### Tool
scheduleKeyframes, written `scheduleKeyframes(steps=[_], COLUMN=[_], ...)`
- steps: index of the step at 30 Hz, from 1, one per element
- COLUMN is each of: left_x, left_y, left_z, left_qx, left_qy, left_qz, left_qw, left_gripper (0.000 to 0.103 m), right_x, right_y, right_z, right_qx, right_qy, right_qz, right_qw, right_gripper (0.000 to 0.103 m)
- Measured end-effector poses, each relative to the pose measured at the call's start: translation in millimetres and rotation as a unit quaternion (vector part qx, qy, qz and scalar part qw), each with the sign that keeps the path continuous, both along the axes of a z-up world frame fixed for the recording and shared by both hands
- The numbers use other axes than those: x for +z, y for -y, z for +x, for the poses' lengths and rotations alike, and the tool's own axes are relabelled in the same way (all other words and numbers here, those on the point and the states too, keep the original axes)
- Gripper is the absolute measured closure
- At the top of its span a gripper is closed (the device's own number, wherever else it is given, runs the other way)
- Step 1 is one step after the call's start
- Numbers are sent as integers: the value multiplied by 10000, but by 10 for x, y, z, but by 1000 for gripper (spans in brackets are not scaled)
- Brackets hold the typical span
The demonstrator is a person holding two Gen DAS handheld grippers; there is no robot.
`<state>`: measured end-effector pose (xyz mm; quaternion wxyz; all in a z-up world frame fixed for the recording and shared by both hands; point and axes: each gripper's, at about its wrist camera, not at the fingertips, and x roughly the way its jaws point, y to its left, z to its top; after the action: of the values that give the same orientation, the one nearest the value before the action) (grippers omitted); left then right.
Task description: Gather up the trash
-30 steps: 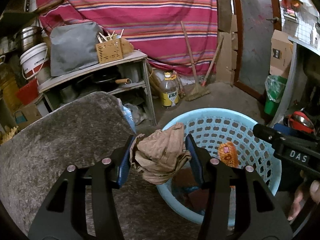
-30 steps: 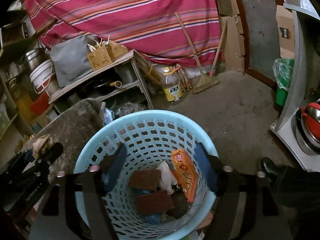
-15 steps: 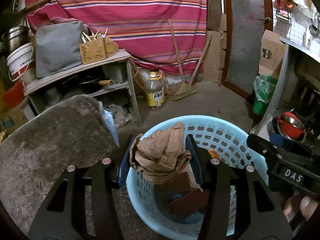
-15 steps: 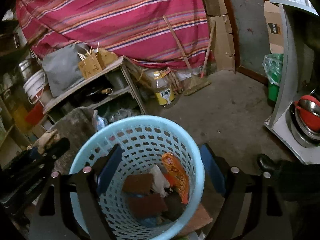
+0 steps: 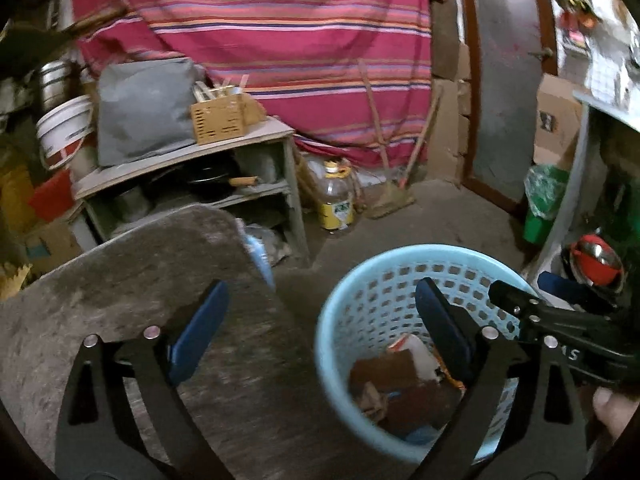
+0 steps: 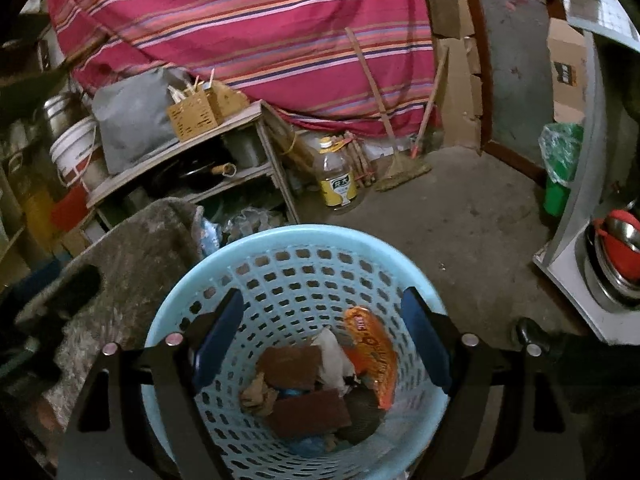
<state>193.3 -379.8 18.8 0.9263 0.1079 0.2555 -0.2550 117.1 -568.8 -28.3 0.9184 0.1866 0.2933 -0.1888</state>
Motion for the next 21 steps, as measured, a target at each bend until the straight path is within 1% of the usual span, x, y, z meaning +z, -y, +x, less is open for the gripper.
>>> scheduleKeyframes(steps=[2,4,7,9,13,14,16,18,21], left_x=[66,106,153,170,161,147,132,82,-41], left_y=[-304,-571,-1086,-1360,-2017,-2207,-2460,-2717,-3030], left_z=[-26,-71,-169,-224,-416,-504,-617,-782,-986], left_qx=[194,383,733,915,1268,1365,1524,1714,1763], left_qy=[56,159,363,432,492,545,644,614,379], left_qz=[-85,-101,-40,-14,-38,-24,16,11,-45], left_qw=[9998,9991,9966,9949,9907,9891,9862,9833,9836], left_gripper=[8,5,5,5,5,5,5,5,5], right_x=[27,36,8,-4,43,61,107,155,174], right_y=[-153,-315,-610,-785,-1193,-1286,-1500,-1692,-2101], right_z=[48,74,94,84,45,35,4,-39,-179], right_qx=[81,222,441,528,880,969,1159,1292,1580], right_qy=[-6,16,-11,-14,123,152,209,271,334], right_qz=[-200,-385,-662,-762,-1019,-1067,-1100,-1042,-974], right_qw=[9998,9990,9968,9957,9908,9894,9869,9858,9821], right_gripper=[10,5,4,4,4,4,4,4,4])
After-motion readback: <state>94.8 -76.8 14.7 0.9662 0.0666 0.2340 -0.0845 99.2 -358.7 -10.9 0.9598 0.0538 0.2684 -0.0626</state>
